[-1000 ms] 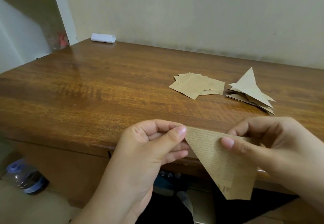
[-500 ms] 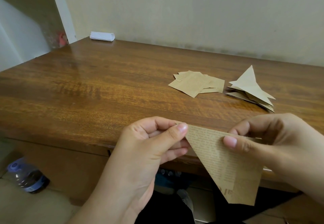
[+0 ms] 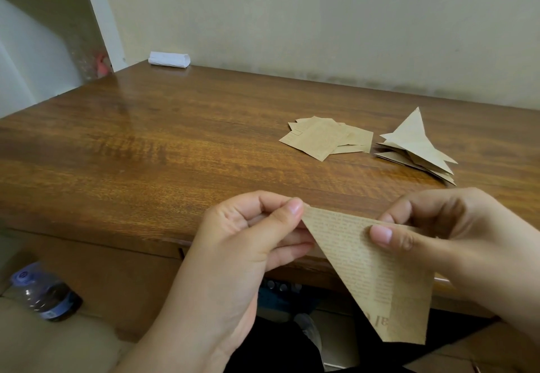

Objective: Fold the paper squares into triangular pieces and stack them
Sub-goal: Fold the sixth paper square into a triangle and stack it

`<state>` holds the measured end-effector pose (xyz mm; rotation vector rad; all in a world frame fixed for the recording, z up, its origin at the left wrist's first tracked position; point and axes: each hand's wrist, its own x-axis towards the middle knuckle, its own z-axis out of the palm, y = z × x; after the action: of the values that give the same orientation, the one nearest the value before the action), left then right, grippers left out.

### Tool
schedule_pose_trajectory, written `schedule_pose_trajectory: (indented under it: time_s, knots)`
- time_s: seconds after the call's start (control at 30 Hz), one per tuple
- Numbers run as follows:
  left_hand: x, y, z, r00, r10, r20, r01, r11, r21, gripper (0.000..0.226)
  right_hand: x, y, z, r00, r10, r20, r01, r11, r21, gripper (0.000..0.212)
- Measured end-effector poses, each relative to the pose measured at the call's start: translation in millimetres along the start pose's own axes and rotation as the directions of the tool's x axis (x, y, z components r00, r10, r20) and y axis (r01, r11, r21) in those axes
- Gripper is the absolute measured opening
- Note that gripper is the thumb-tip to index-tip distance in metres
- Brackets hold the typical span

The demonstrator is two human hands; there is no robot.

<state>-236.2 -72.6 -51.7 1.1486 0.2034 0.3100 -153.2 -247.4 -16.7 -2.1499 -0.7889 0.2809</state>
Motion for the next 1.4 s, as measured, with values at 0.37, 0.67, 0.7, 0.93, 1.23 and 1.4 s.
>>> schedule_pose_trajectory:
  time_s: [0.37, 0.67, 0.7, 0.93, 1.23, 1.4]
  knots:
    - [1, 2, -1, 0.998, 0.06, 0.002, -0.06, 0.996, 0.06, 0.029, 2, 2, 0, 0.999, 0.026, 0.037, -0.026, 1.0, 0.002, 0.049]
    - [1, 3, 0, 0.995, 0.096, 0.011, -0.096, 0.991, 0.092, 0.016, 4, 5, 0, 0.998, 0.008, 0.06, -0.01, 0.999, 0.034, 0.049]
    - [1, 3, 0, 0.995, 0.095, 0.009, -0.096, 0.991, 0.089, 0.016, 4, 6, 0, 0.998, 0.005, 0.062, -0.007, 0.999, 0.035, 0.049]
    - [2, 8, -2, 0.992, 0.127, -0.009, -0.124, 0.982, 0.14, 0.032, 3, 8, -1, 0.998, 0.002, 0.055, -0.004, 0.999, 0.036, 0.049]
    - [5, 6, -7, 0.993, 0.117, 0.025, -0.119, 0.967, 0.226, 0.024, 4, 3, 2, 0.997, 0.064, 0.045, -0.066, 0.996, 0.054, 0.037]
    - [10, 3, -7, 0.972, 0.157, 0.175, -0.216, 0.892, 0.397, 0.024, 6, 1, -2, 0.994, 0.07, 0.079, -0.072, 0.997, 0.022, 0.033]
